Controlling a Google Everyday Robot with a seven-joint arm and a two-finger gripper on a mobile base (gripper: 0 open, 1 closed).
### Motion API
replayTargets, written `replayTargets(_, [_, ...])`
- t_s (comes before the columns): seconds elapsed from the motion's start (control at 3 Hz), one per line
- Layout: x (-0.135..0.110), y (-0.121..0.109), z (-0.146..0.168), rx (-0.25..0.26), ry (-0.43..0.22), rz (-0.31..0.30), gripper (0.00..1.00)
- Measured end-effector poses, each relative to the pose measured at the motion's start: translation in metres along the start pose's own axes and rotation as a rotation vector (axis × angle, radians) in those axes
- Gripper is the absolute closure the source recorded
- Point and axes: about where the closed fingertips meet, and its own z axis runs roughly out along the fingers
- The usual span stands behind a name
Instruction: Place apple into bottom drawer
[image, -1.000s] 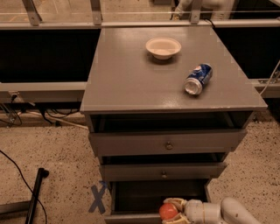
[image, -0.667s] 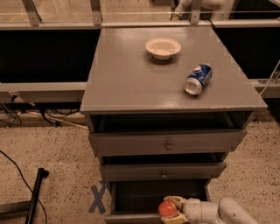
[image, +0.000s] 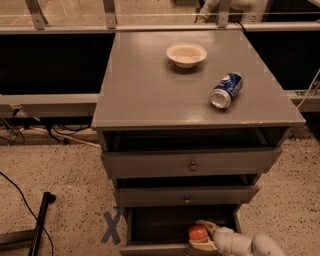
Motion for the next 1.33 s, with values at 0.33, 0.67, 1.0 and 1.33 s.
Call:
replayTargets(0.33, [0.026,-0.022,-0.002,0.052,0.013,0.012,1.00])
replayTargets(0.67, [0.043,-0.052,0.008,0.070,0.012,0.014,1.00])
replayTargets(1.0, [0.043,-0.065,0.012,0.073,0.012,0.008,1.00])
replayTargets(1.33, [0.050,-0.074,0.019,0.082,0.022,0.047,1.00])
